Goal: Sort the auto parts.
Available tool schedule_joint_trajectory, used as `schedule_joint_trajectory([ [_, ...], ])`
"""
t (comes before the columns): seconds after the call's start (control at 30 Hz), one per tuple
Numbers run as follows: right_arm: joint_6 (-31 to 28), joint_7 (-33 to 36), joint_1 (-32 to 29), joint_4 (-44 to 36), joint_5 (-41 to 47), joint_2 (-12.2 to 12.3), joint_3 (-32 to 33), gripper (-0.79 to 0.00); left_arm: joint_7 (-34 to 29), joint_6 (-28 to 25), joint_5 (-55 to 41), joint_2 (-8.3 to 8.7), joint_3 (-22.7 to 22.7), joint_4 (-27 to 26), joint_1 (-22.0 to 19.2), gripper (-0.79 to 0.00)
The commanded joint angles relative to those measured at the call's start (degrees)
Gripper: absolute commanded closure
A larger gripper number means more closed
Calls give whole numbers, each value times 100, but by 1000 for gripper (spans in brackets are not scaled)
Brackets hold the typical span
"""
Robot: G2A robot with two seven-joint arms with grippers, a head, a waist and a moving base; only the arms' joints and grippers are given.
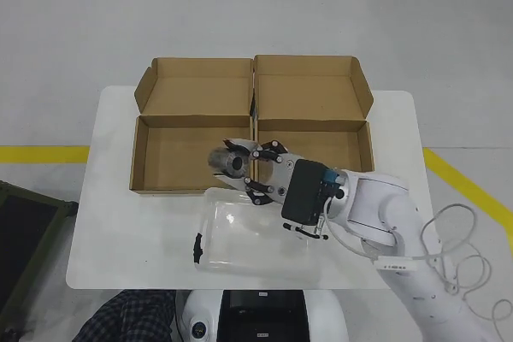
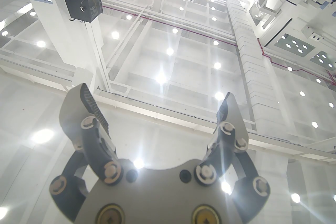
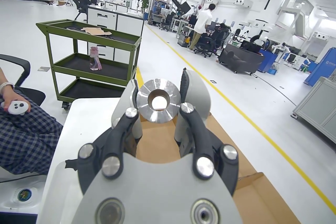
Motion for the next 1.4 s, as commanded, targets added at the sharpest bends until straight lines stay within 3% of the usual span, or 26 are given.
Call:
schedule_joint_trajectory([
  [0.0,-3,-24,1,7,-3,1,12,0,0,0,0,0,0,0,0,-785],
  [0.3,-16,-38,165,387,-37,-32,-148,0,0,0,0,0,0,0,0,-785],
  [0.67,114,329,771,1312,-26,-207,-859,0,0,0,0,0,0,0,0,-785],
  [1.37,389,1035,2523,3762,609,-929,-2267,0,0,0,0,0,0,0,0,-785],
])
